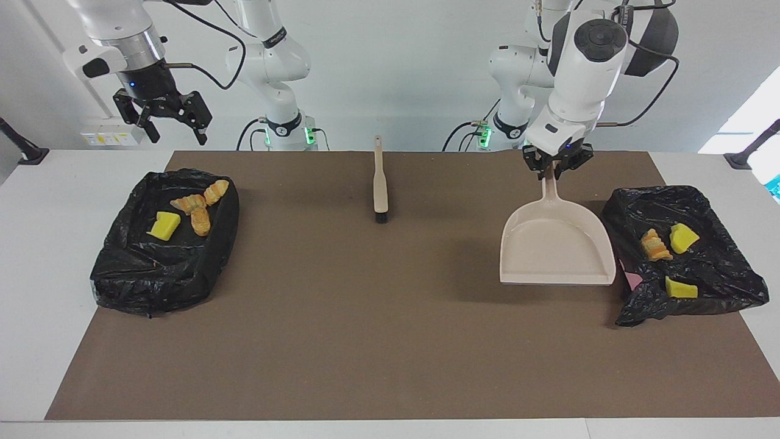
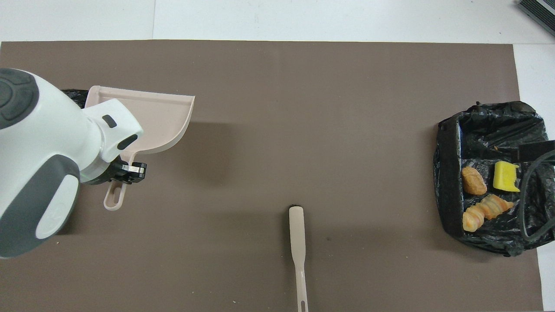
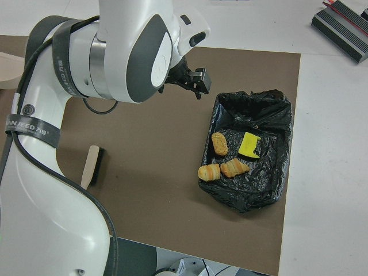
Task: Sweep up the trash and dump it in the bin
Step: 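Bring the empty dustpan back to the table center with the left gripper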
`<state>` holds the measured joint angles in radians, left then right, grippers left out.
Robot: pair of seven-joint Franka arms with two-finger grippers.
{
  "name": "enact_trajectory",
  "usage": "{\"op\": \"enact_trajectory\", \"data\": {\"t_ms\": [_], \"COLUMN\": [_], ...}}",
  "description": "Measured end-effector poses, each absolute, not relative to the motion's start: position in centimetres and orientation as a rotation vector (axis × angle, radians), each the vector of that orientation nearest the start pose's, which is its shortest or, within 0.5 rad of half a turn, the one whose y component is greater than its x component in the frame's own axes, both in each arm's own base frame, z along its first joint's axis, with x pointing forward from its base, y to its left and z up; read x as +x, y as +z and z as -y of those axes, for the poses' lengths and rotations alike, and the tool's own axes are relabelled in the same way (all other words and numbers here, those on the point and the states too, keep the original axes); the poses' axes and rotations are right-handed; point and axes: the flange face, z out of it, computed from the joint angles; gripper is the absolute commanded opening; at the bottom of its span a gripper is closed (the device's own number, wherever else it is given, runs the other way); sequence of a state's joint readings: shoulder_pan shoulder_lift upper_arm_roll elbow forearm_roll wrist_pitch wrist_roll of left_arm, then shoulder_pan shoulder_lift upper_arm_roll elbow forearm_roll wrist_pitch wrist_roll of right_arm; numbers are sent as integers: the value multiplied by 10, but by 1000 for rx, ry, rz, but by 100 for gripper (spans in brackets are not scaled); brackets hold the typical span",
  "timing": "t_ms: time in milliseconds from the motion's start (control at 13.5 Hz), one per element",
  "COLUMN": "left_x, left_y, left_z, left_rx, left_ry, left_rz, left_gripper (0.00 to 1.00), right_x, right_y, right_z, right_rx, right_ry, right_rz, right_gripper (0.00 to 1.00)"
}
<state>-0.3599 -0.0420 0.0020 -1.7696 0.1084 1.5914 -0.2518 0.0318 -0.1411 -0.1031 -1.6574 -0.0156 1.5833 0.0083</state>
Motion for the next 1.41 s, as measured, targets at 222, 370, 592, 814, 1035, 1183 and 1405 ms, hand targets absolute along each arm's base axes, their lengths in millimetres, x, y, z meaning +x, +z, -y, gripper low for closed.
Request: {"op": "enact_trajectory", "data": {"t_ms": [222, 370, 592, 814, 1035, 1183, 1405], "left_x": [490, 479, 476, 480, 484, 486, 479], "left_y": [550, 539, 526, 503, 460, 430, 408], "left_z": [227, 261, 299, 325, 369, 394, 417], "left_rx": [-3019, -3066, -3157, -3190, -3191, -3191, -3193], "left_ry": [62, 13, -63, -59, -59, -62, -69], "left_rz": [-76, -31, -13, -43, -108, -153, -196], "left_gripper": [0, 0, 0, 0, 0, 0, 0], "right_x": [510, 509, 509, 509, 510, 510, 511], "right_y": [659, 659, 659, 659, 659, 659, 659], "right_z": [44, 46, 48, 48, 43, 33, 27], "right_rx": [-3140, -3139, -3139, -3139, -3139, -3142, -3144], "right_ry": [-103, -102, -102, -102, -102, -103, -103], "right_rz": [-129, -136, -140, -140, -127, -97, -81], "right_gripper": [100, 100, 100, 100, 100, 100, 100]}}
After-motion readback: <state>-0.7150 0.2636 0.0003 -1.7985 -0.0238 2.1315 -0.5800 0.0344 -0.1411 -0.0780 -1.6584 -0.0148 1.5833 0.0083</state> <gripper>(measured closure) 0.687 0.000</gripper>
